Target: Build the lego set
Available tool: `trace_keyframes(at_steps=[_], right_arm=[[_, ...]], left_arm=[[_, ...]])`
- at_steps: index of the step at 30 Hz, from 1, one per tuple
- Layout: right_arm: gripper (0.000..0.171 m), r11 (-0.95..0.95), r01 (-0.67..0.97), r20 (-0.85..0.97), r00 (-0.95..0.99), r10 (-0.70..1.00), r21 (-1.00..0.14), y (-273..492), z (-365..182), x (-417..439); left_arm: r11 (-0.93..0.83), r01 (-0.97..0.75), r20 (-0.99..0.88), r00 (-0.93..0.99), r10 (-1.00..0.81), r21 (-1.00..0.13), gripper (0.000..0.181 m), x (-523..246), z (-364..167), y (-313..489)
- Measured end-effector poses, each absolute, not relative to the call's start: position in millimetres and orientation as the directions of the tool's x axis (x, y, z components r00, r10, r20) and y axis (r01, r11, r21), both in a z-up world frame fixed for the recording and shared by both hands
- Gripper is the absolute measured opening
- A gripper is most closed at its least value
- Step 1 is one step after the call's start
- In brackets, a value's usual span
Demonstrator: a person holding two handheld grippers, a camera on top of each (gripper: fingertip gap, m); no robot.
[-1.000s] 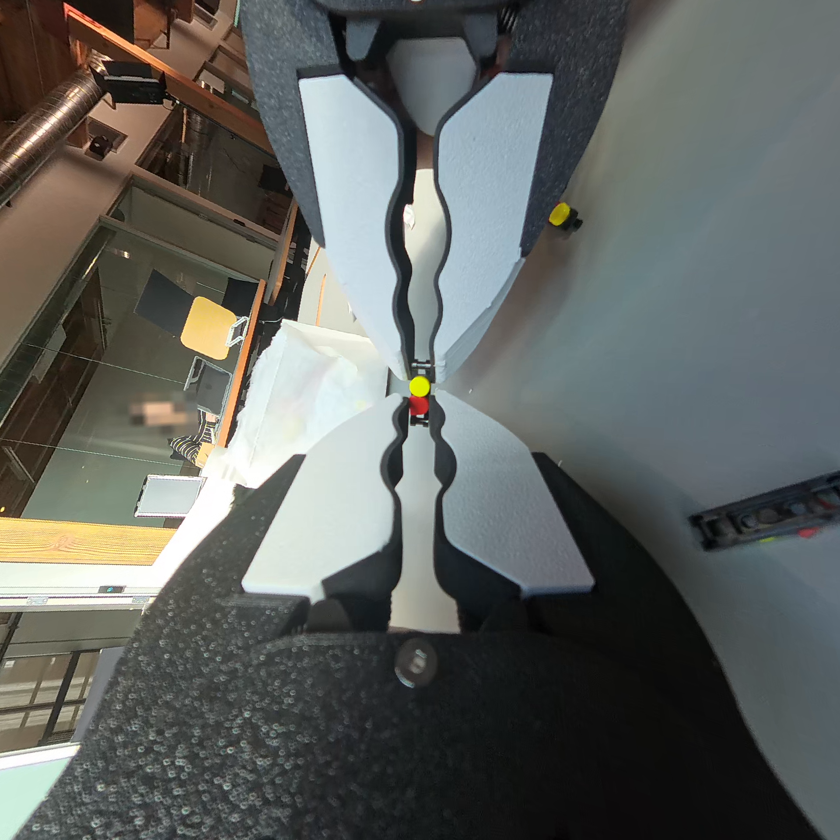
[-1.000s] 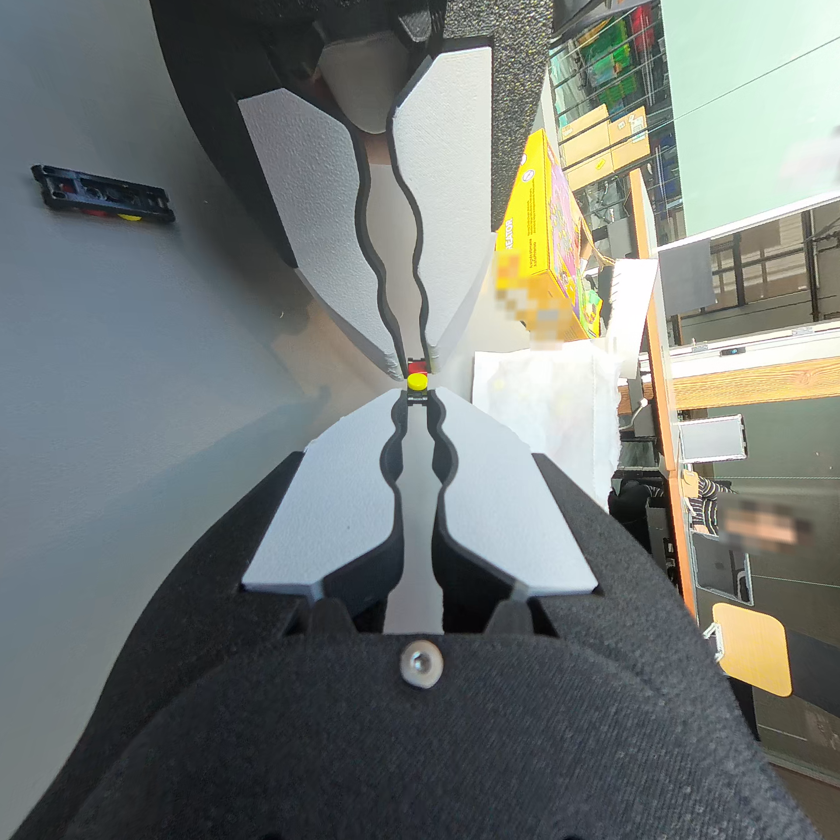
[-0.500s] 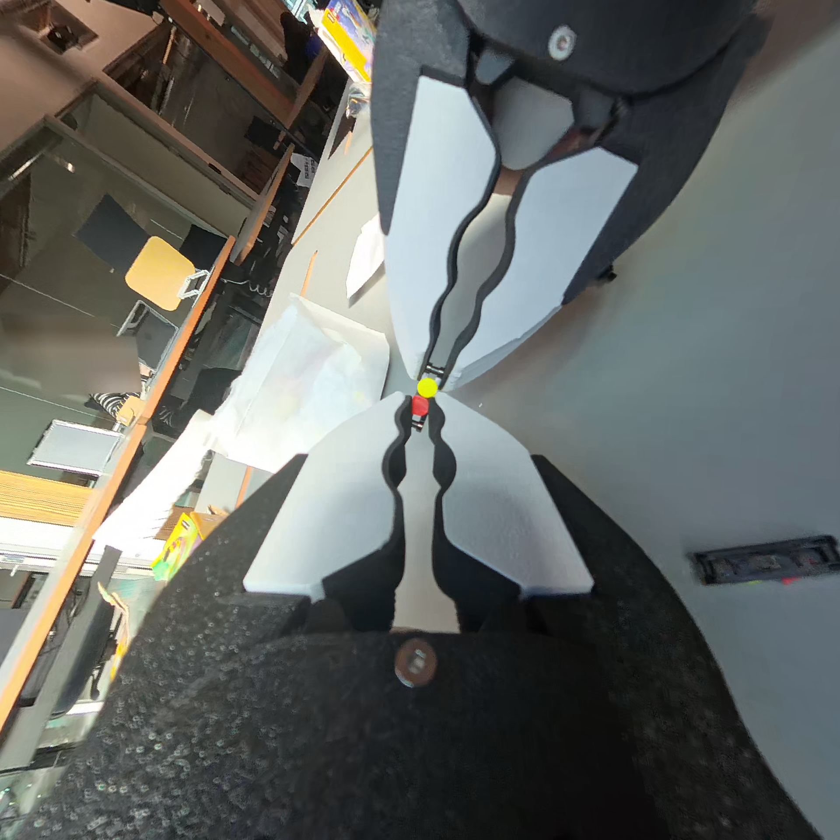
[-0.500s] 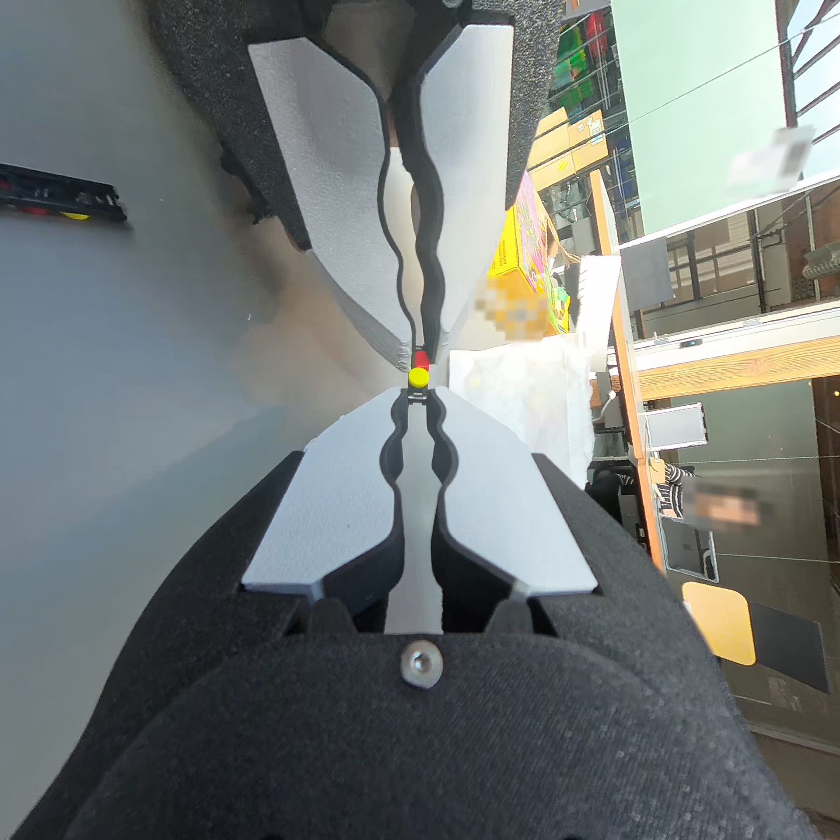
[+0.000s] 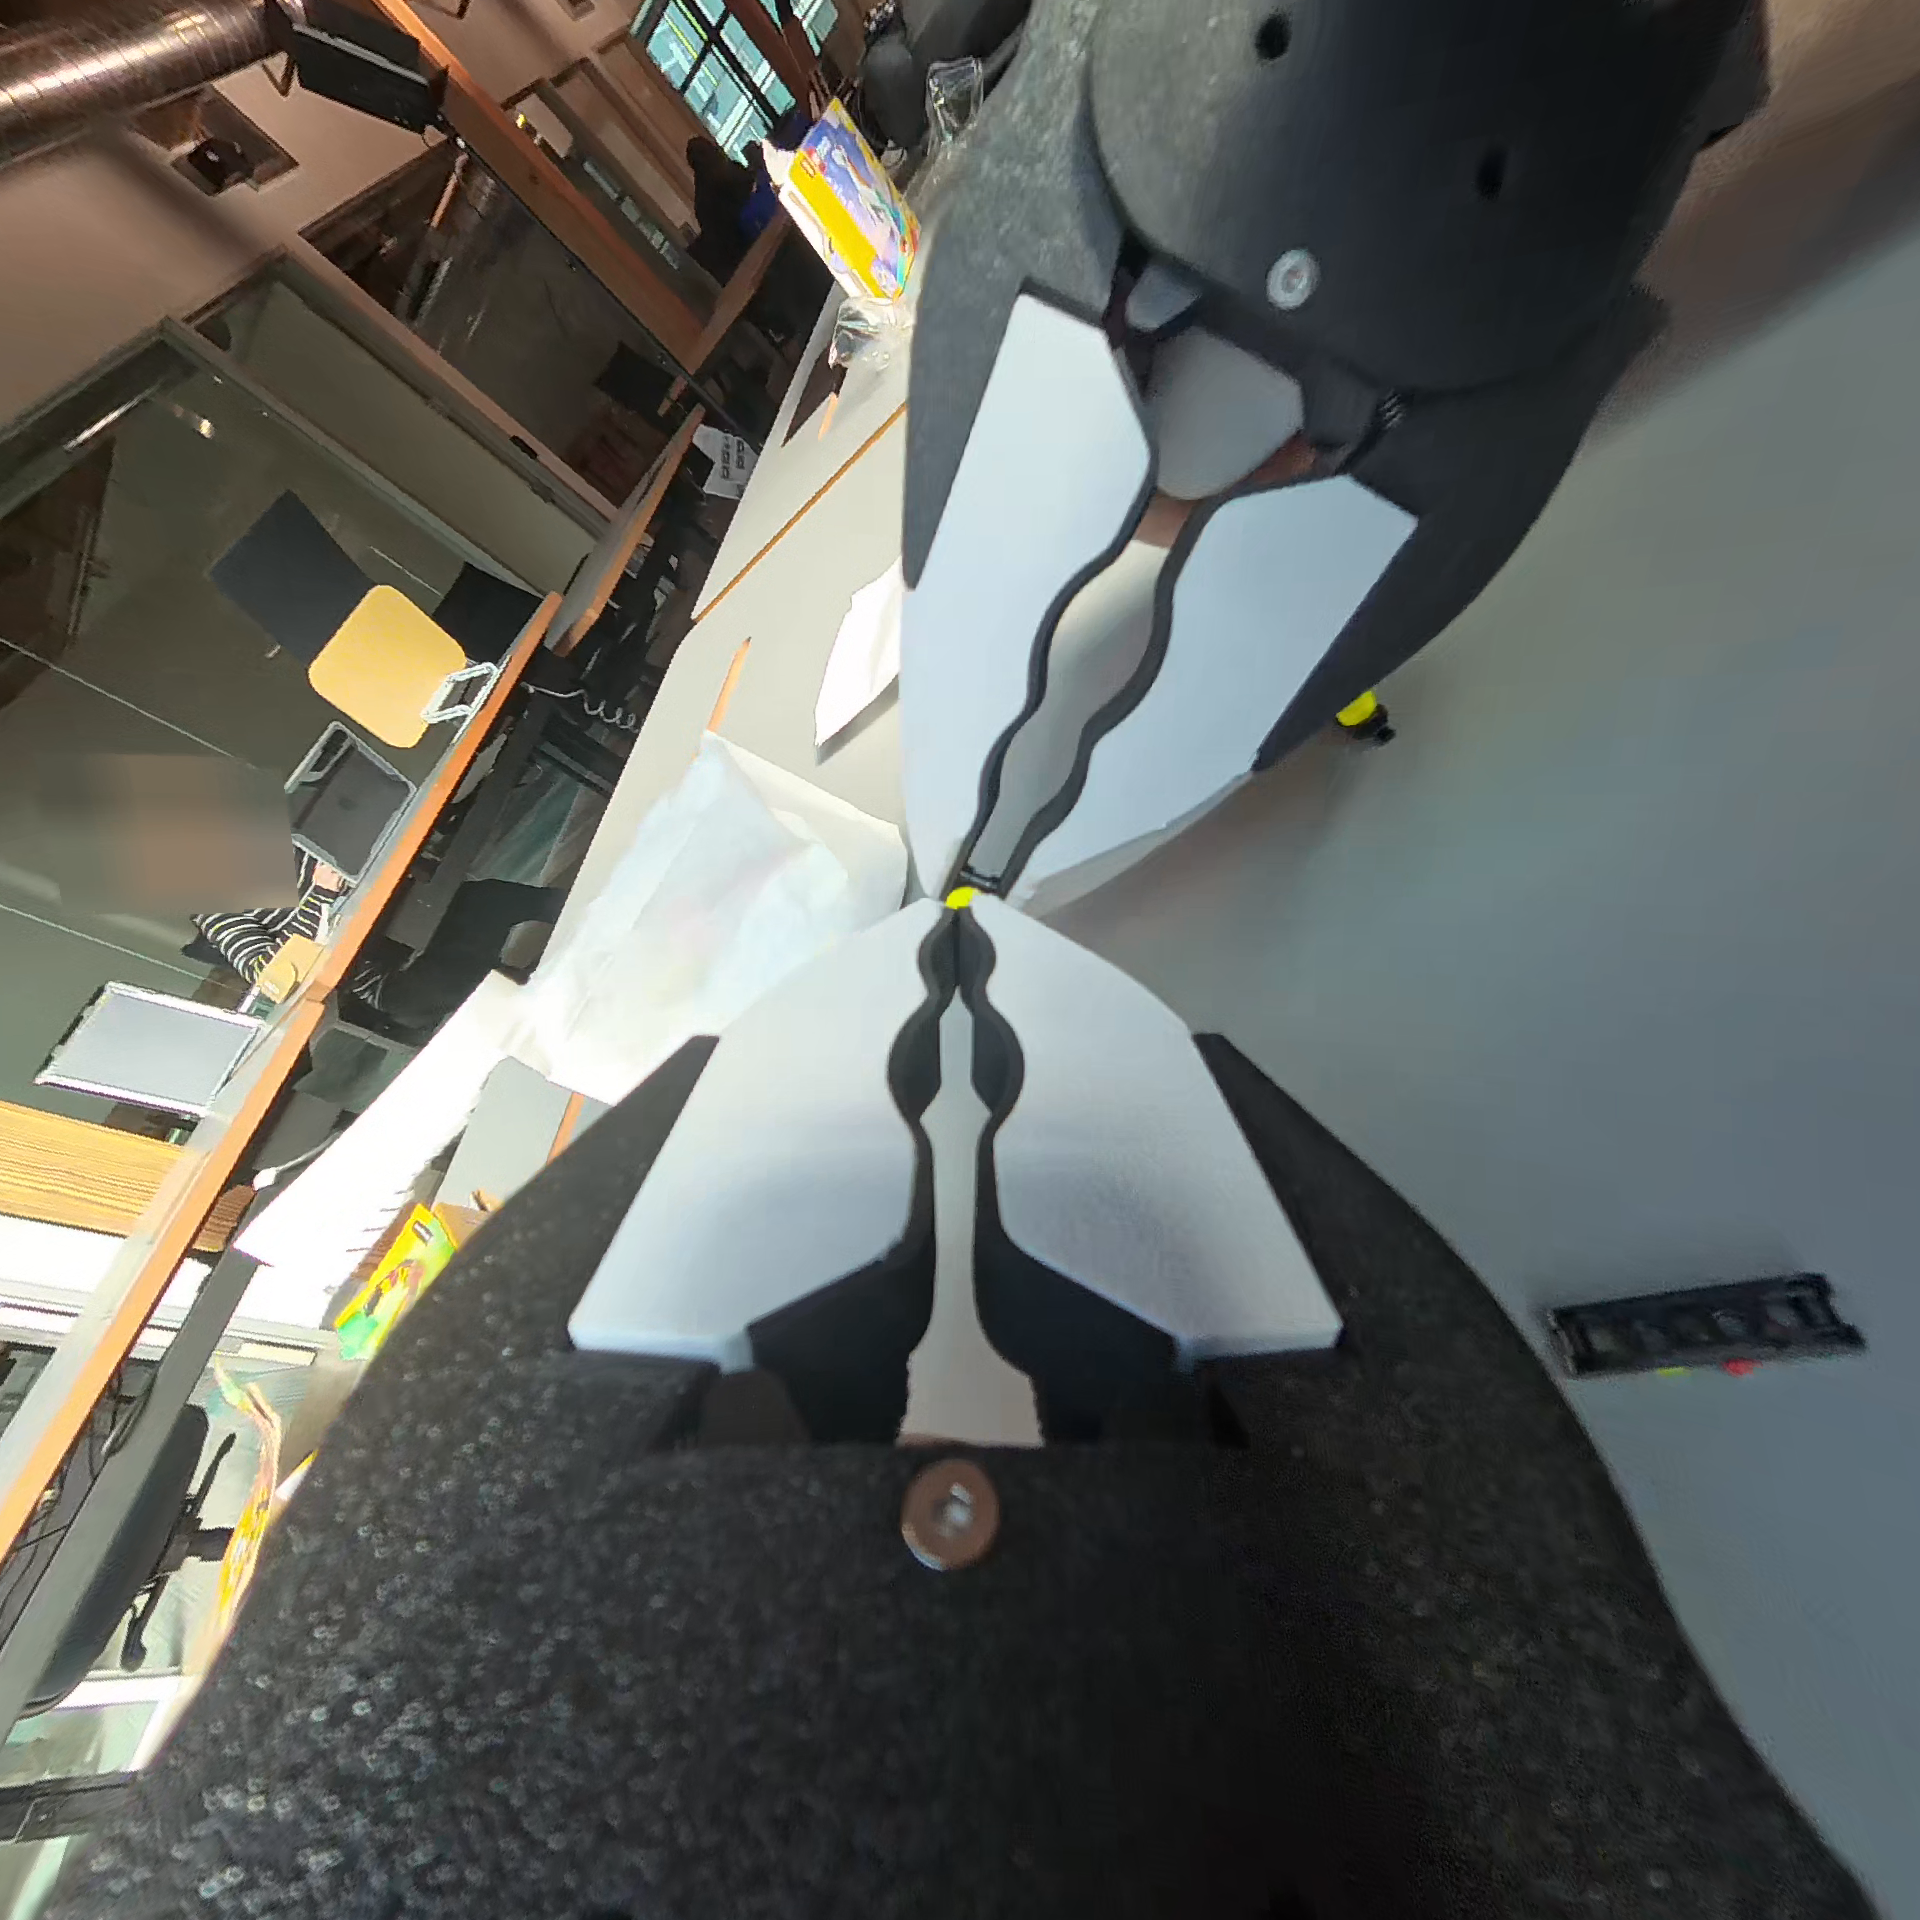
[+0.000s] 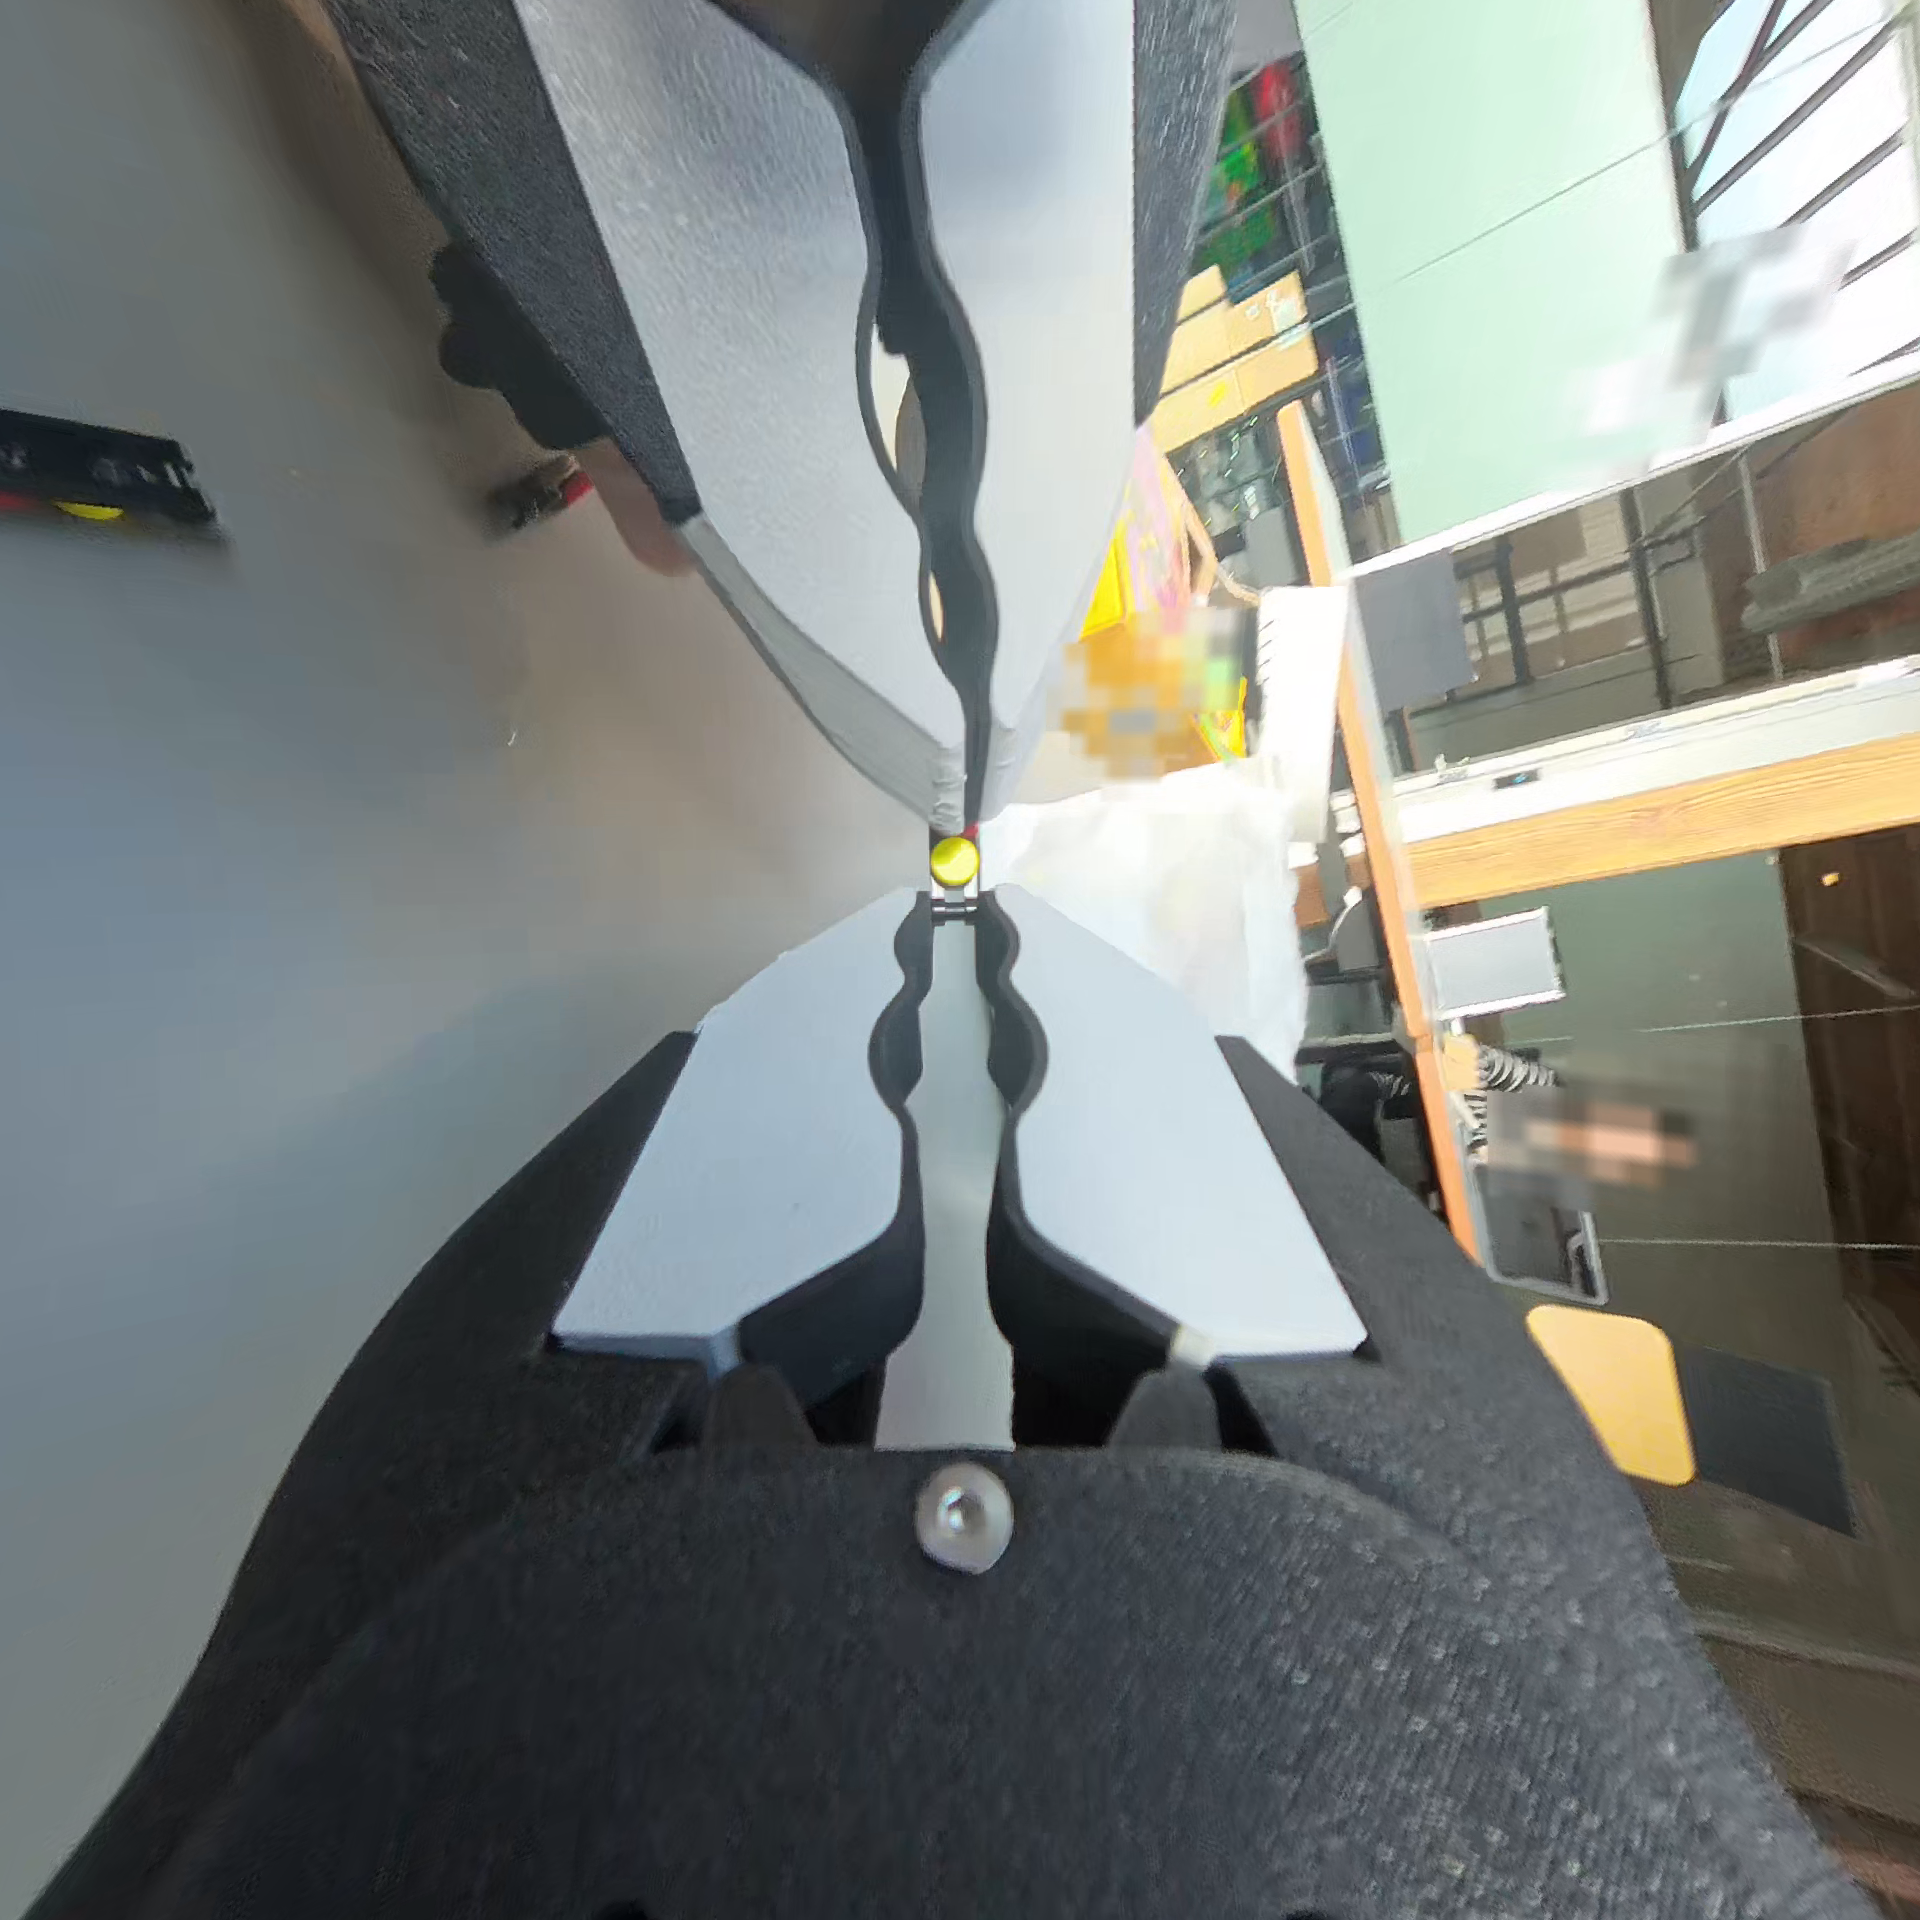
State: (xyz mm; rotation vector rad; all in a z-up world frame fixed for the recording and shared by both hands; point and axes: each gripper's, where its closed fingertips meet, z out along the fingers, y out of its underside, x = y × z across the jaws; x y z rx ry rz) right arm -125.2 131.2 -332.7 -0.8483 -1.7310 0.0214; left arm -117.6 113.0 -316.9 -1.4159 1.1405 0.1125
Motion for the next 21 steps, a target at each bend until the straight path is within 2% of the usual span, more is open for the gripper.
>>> trace_keyframes(at_steps=[2, 3, 7, 12, 14, 18, 21], right_arm=[[0.008, 0.705, 0.604, 0.83, -0.125, 0.544, -0.371, 144, -349, -122], [0.008, 0.723, 0.592, 0.842, -0.133, 0.523, -0.356, 144, -349, -121], [0.008, 0.681, 0.617, 0.801, -0.132, 0.585, -0.395, 149, -357, -120], [0.008, 0.606, 0.616, 0.738, -0.06, 0.672, -0.503, 155, -353, -118], [0.008, 0.554, 0.608, 0.715, 0.033, 0.698, -0.569, 163, -342, -117], [0.008, 0.312, 0.497, 0.543, 0.433, 0.72, -0.81, 206, -295, -91], [0.008, 0.209, 0.456, 0.455, 0.537, 0.71, -0.865, 228, -290, -71]], left_arm=[[0.256, -0.663, -0.678, 0.517, -0.523, -0.703, 0.0, -118, -314, 114], [0.264, -0.667, -0.69, 0.523, -0.501, -0.697, 0.0, -120, -313, 116], [0.284, -0.7, -0.741, 0.523, -0.421, -0.655, 0.001, -126, -312, 121], [0.296, -0.727, -0.779, 0.524, -0.344, -0.619, 0.004, -129, -306, 124], [0.3, -0.723, -0.778, 0.533, -0.331, -0.623, 0.004, -131, -304, 125], [0.28, -0.714, -0.761, 0.549, -0.345, -0.642, 0.004, -133, -306, 127], [0.272, -0.711, -0.754, 0.552, -0.356, -0.649, 0.004, -133, -308, 128]])
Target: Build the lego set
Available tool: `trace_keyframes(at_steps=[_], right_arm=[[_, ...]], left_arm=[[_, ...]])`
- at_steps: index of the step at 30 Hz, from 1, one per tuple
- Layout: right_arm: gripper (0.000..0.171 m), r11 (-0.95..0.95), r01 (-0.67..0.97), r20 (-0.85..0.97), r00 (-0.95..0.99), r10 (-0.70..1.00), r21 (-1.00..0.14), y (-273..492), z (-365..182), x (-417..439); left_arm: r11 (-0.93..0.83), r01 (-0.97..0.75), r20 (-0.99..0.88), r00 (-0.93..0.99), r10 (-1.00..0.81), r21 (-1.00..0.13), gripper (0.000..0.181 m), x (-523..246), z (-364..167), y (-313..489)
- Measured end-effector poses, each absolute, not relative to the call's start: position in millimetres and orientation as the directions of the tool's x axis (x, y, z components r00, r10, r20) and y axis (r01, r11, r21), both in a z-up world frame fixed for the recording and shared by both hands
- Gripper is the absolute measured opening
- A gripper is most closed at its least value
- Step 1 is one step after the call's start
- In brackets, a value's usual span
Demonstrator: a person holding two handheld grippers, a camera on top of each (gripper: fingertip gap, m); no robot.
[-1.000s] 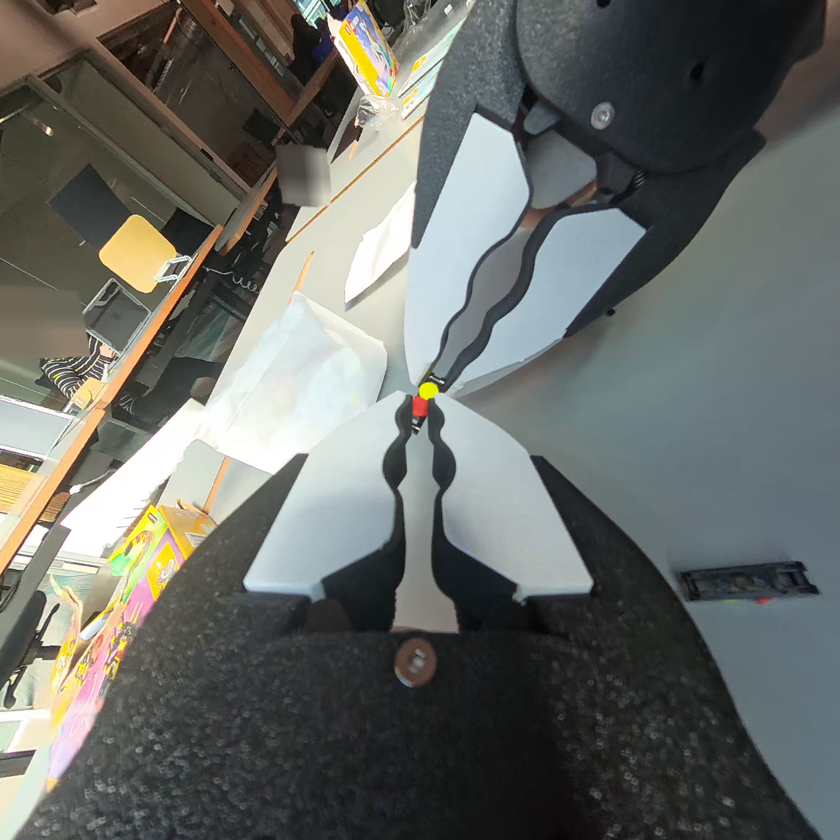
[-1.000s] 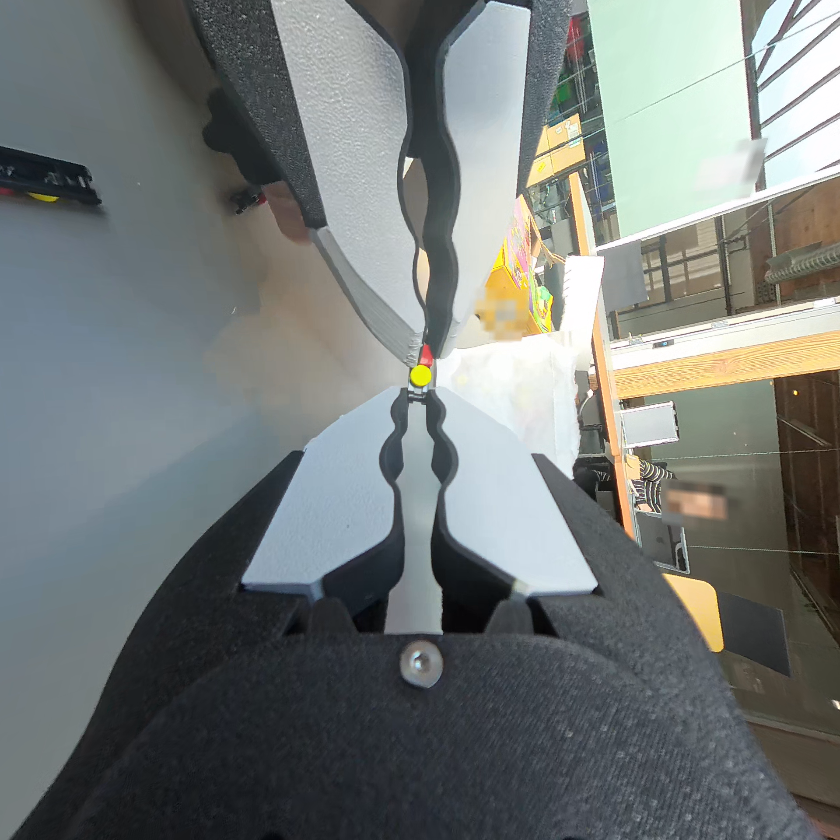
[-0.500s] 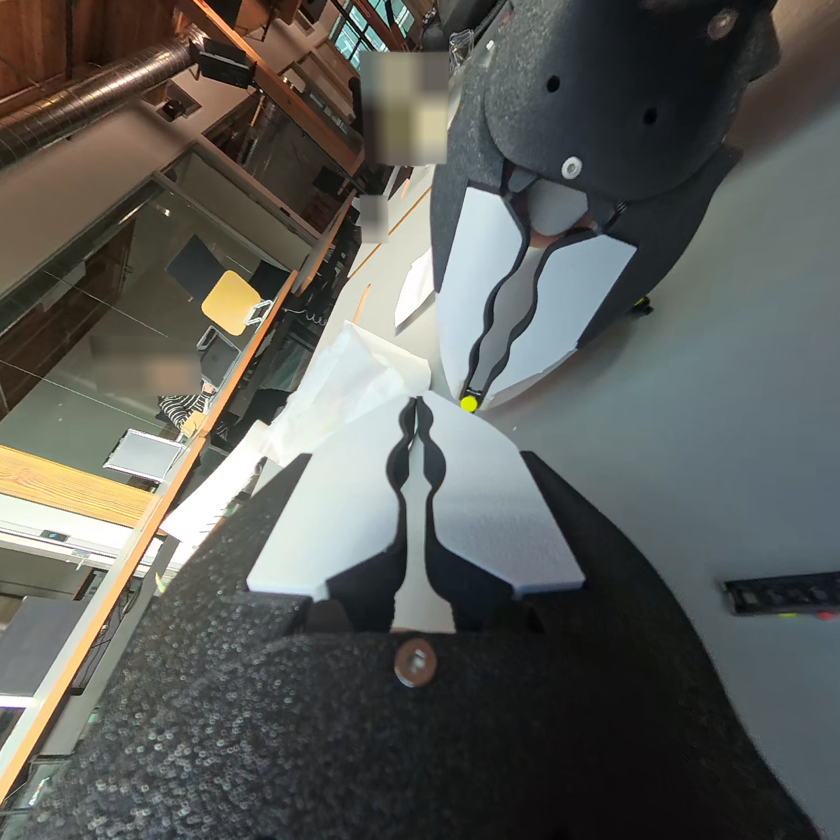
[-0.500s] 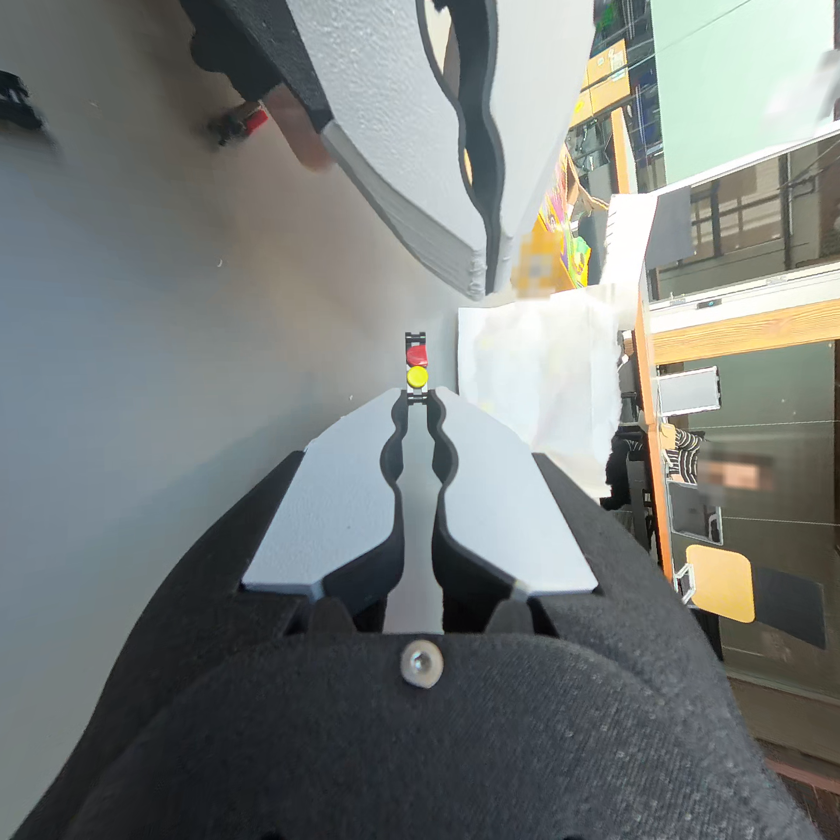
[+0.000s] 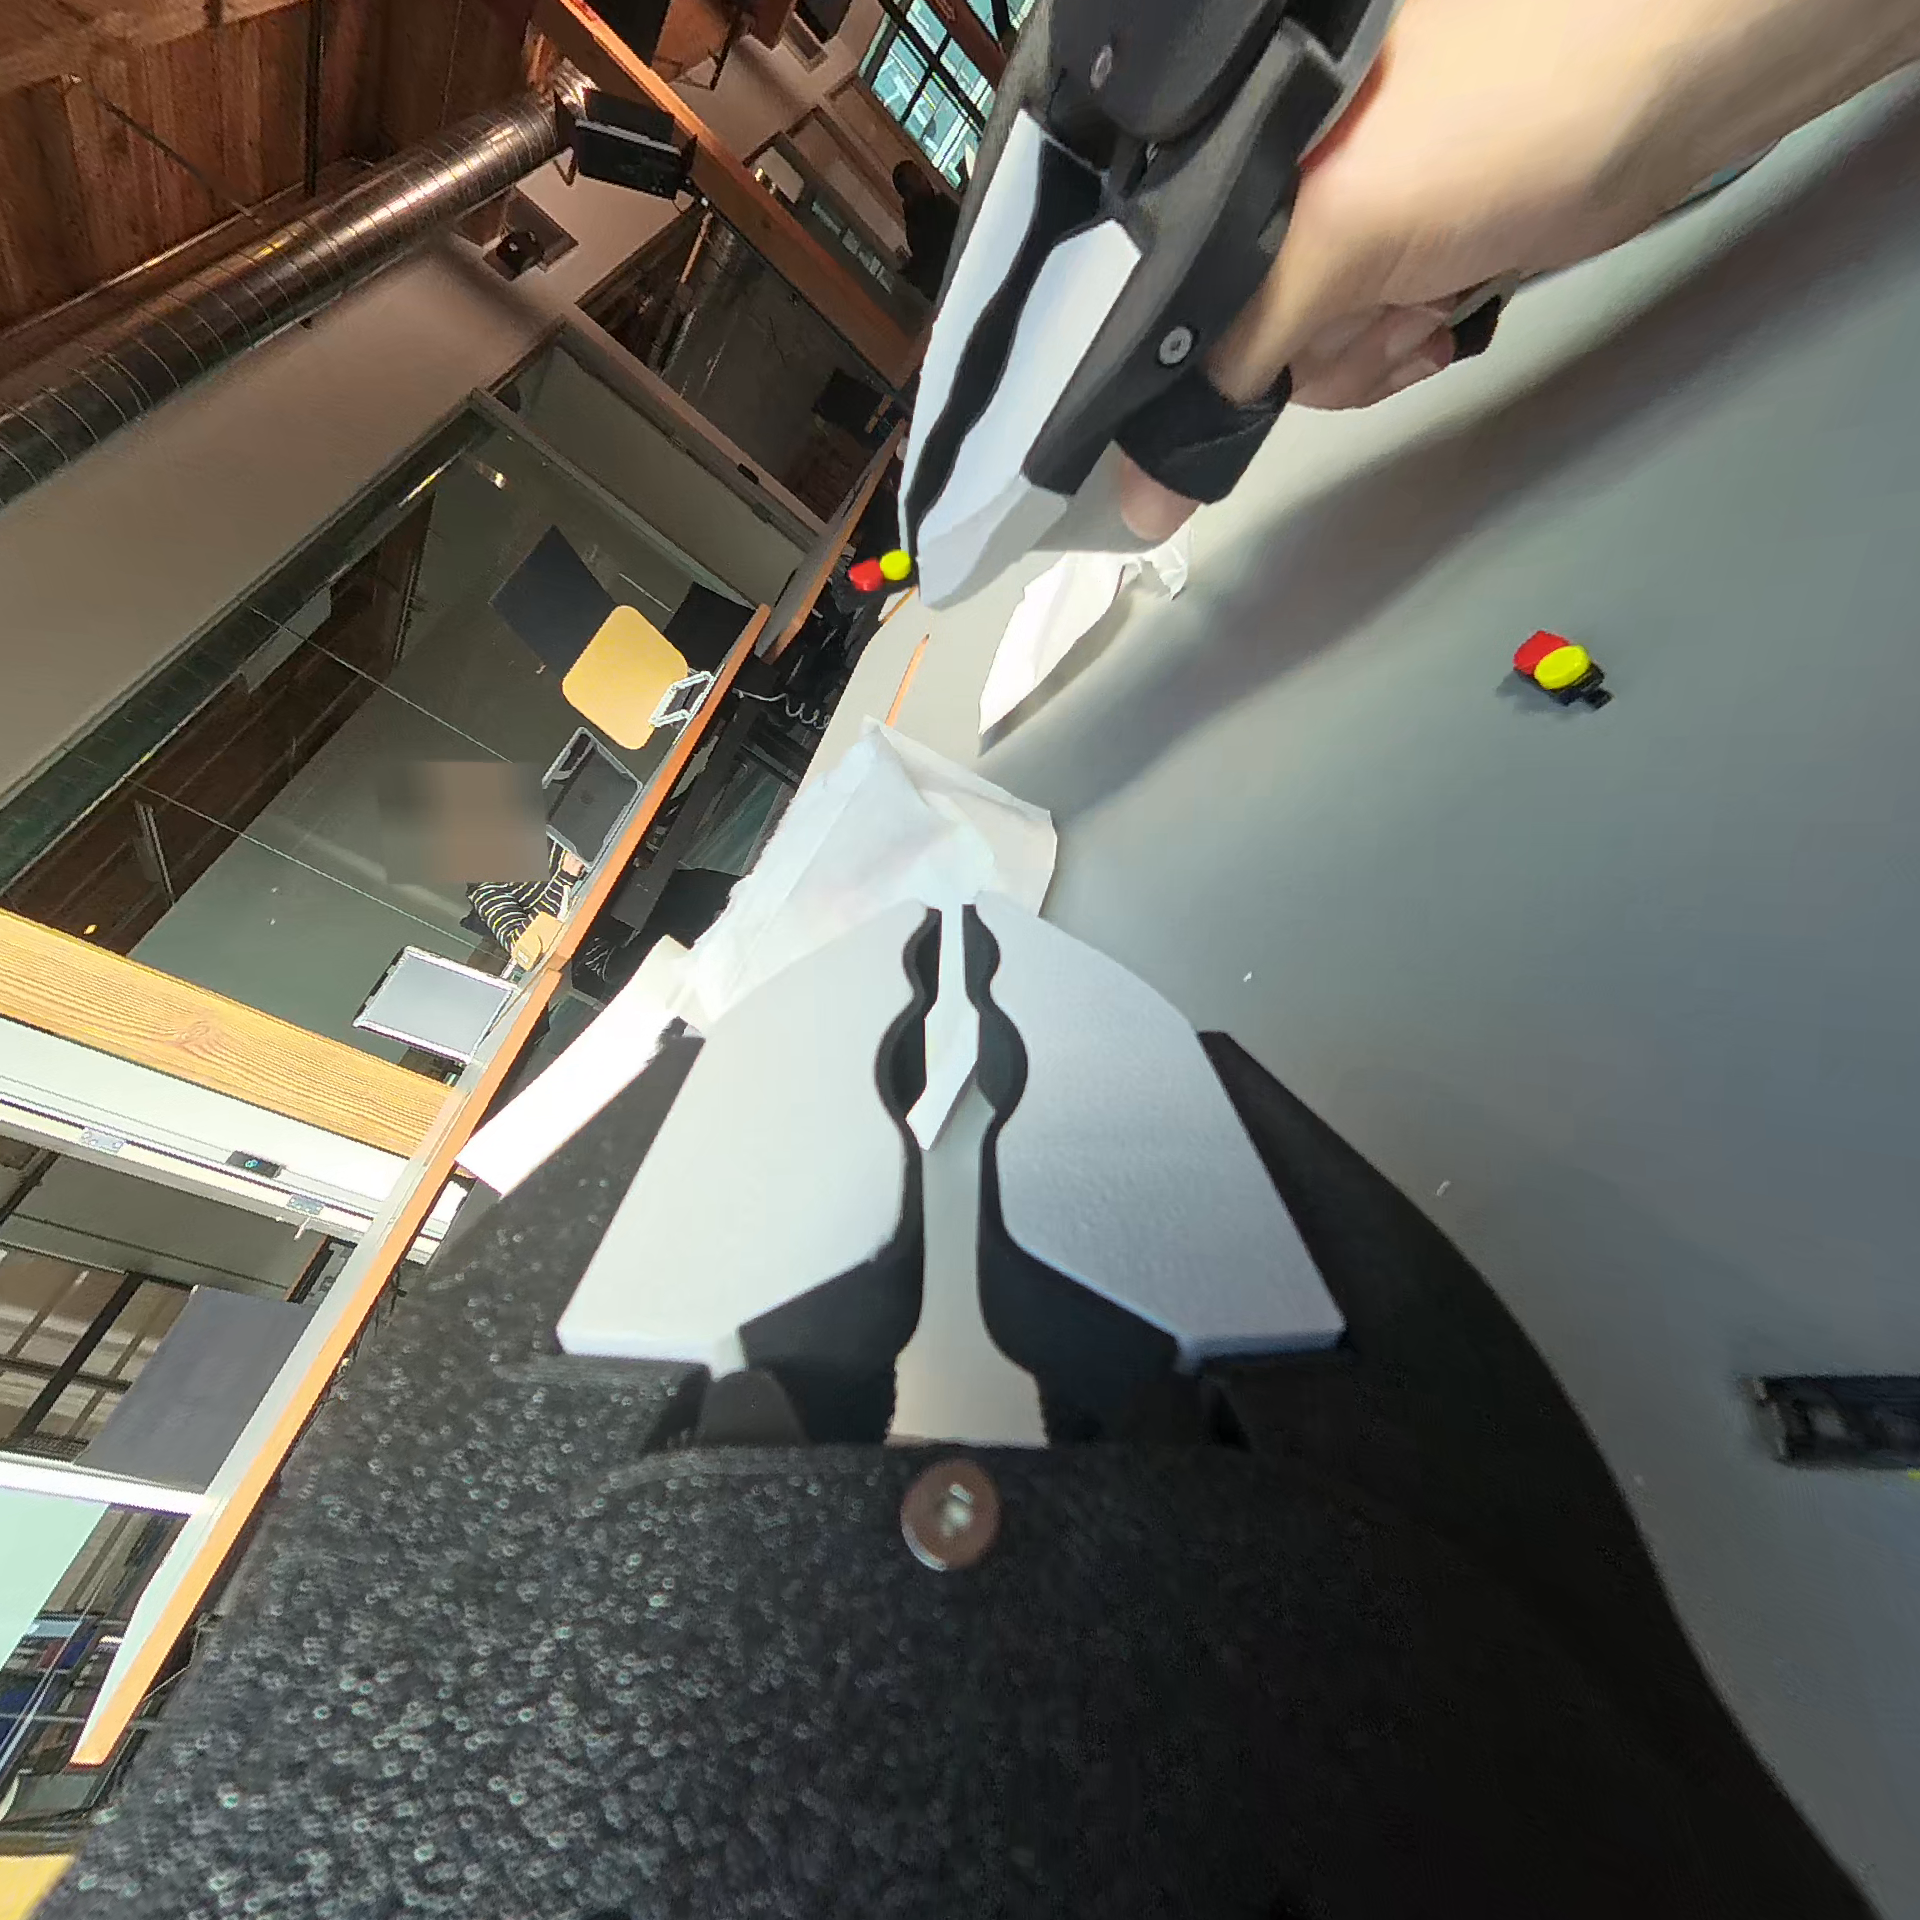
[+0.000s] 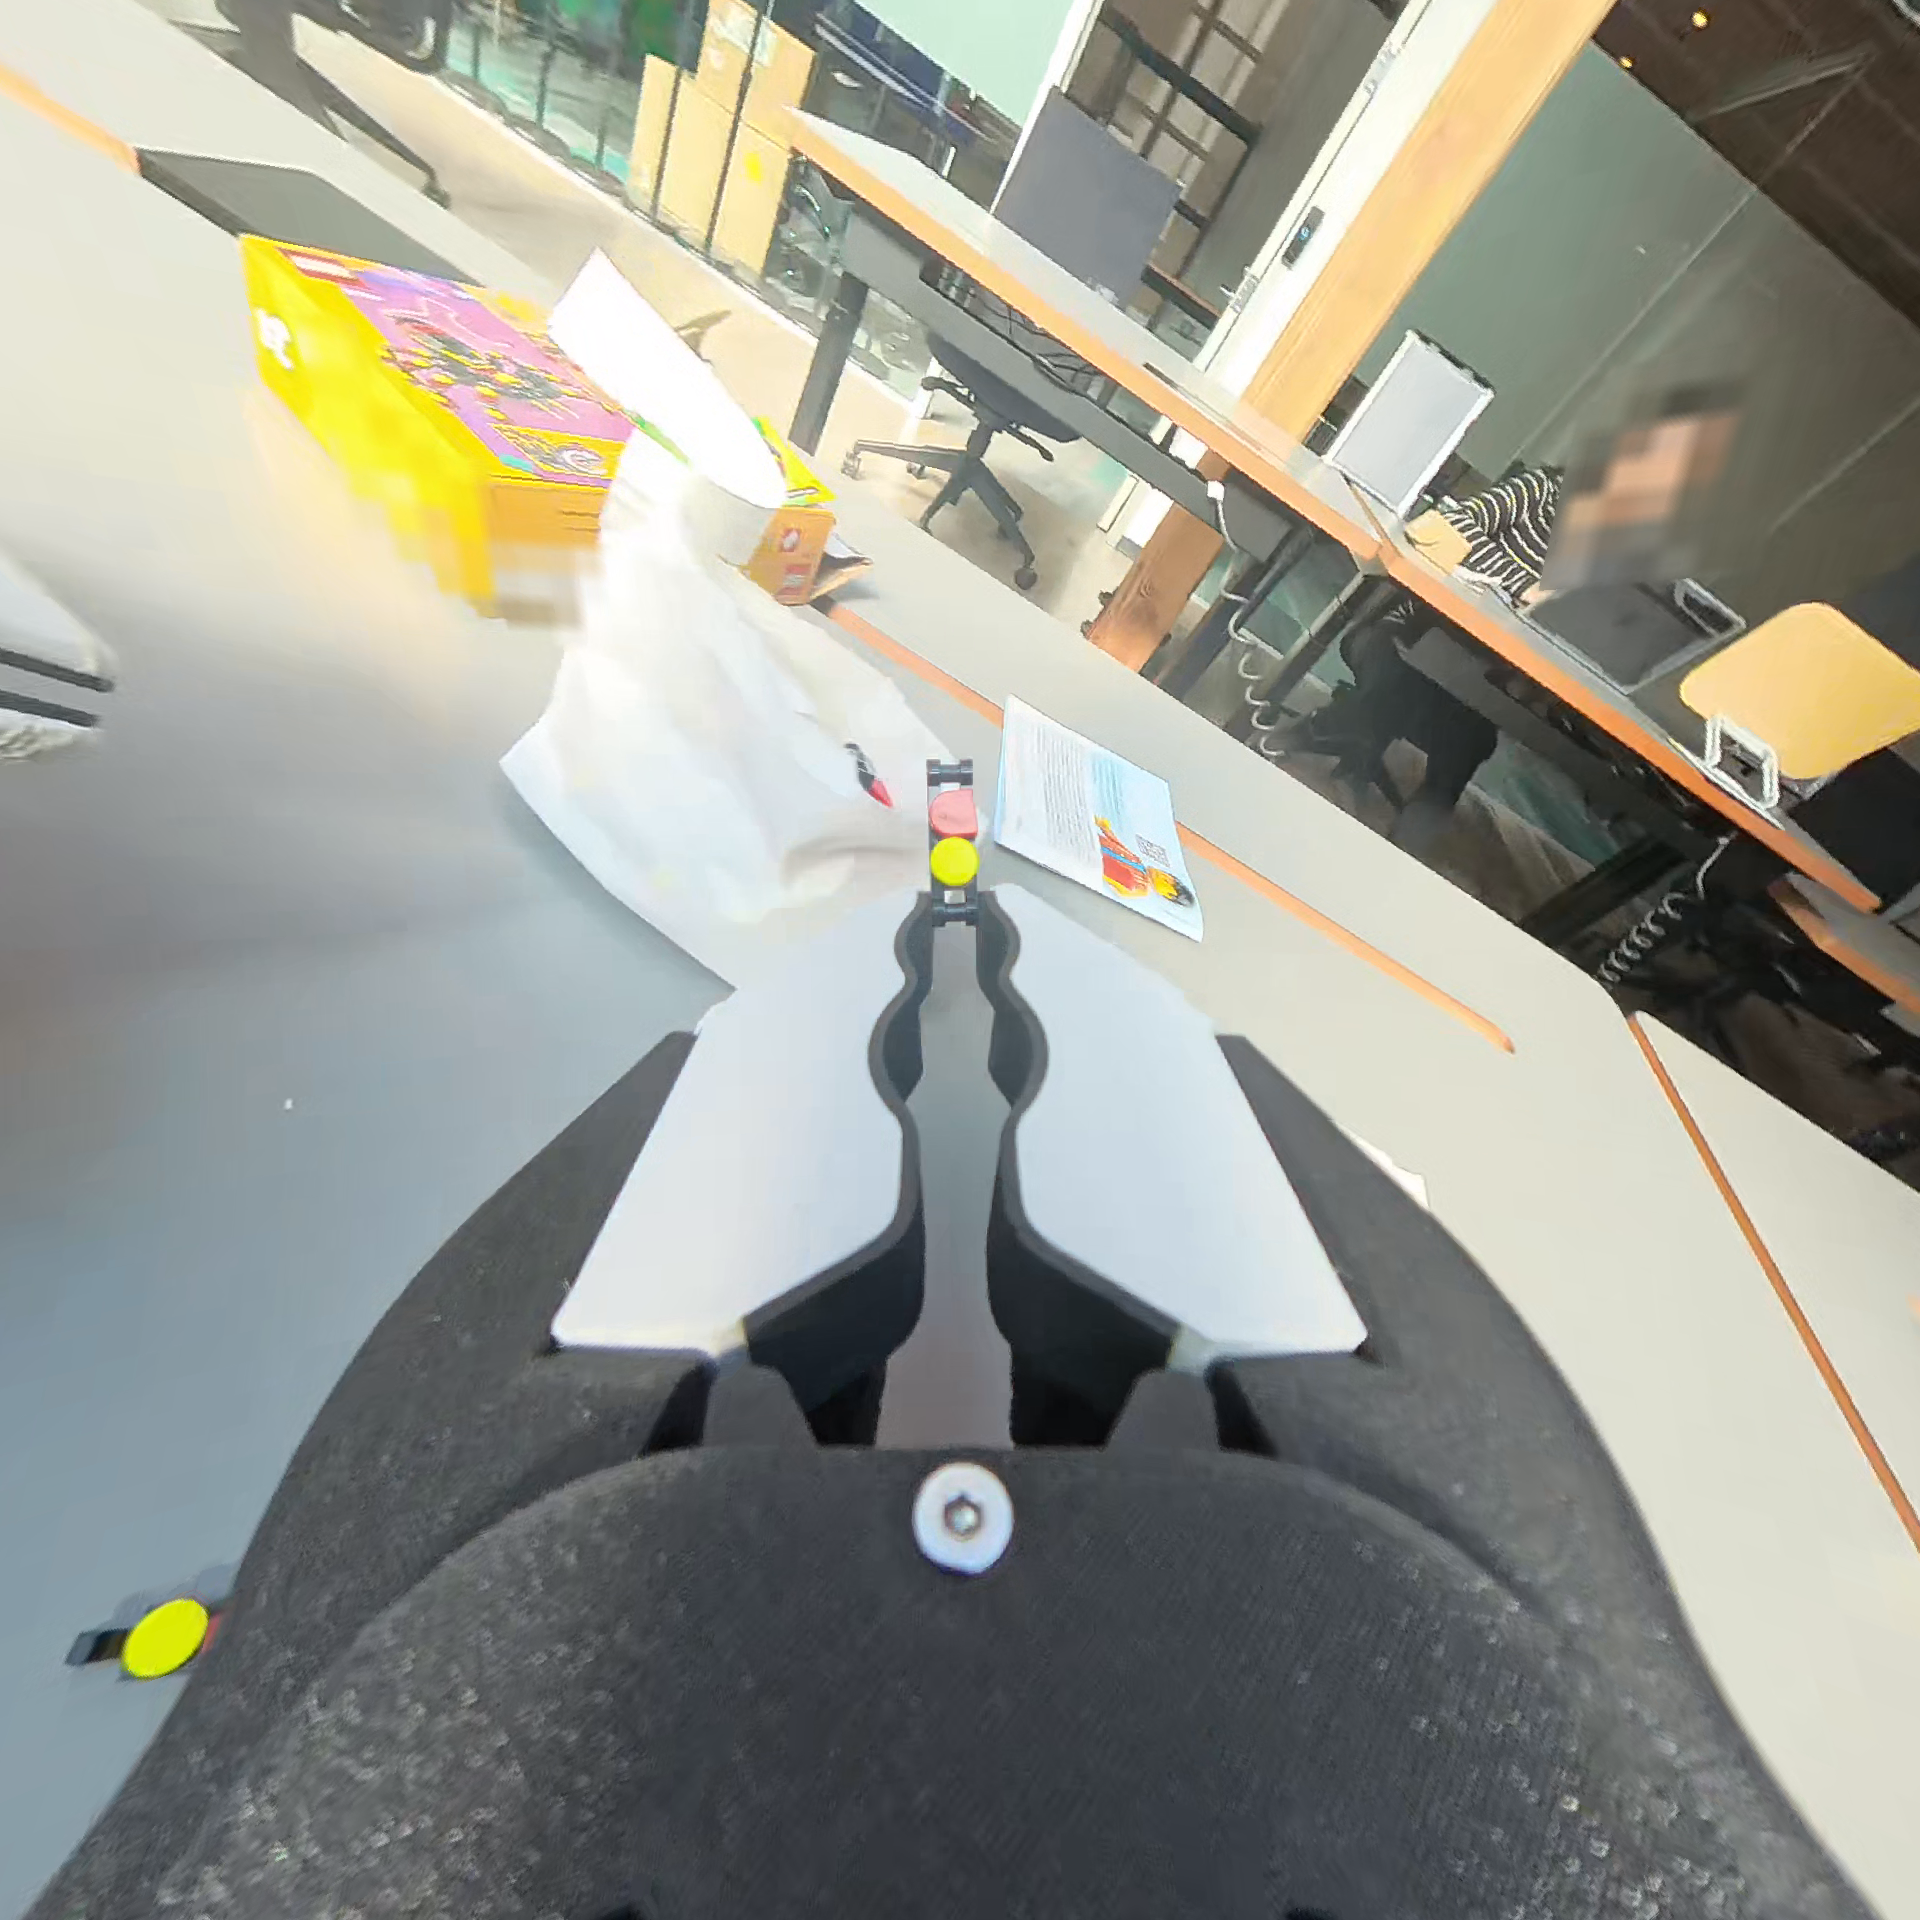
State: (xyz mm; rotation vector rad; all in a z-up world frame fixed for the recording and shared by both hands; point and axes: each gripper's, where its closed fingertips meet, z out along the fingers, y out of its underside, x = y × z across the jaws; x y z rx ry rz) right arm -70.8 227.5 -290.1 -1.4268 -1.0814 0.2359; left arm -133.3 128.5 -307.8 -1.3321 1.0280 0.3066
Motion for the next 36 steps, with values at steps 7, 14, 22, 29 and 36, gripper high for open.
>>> trace_keyframes(at_steps=[7, 14, 22, 29, 36], right_arm=[[0.008, 0.231, 0.494, 0.489, 0.494, 0.719, -0.839, 222, -296, -77], [0.008, 0.229, 0.413, 0.437, 0.526, 0.73, -0.881, 221, -283, -74], [0.007, -0.057, 0.058, -0.013, 0.581, 0.814, -0.997, 240, -266, -51], [0.007, 0.285, 0.338, 0.357, 0.172, 0.918, -0.897, 161, -299, -111], [0.007, 0.386, 0.439, 0.465, 0.085, 0.881, -0.811, 151, -320, -118]], left_arm=[[0.264, -0.71, -0.749, 0.55, -0.37, -0.653, 0.003, -133, -310, 130], [0.262, -0.718, -0.753, 0.537, -0.38, -0.645, 0.003, -131, -313, 130], [0.258, -0.711, -0.745, 0.546, -0.383, -0.654, 0.003, -132, -313, 130], [0.264, -0.714, -0.75, 0.541, -0.38, -0.648, 0.003, -132, -313, 130], [0.265, -0.713, -0.749, 0.538, -0.387, -0.649, 0.003, -131, -313, 129]])
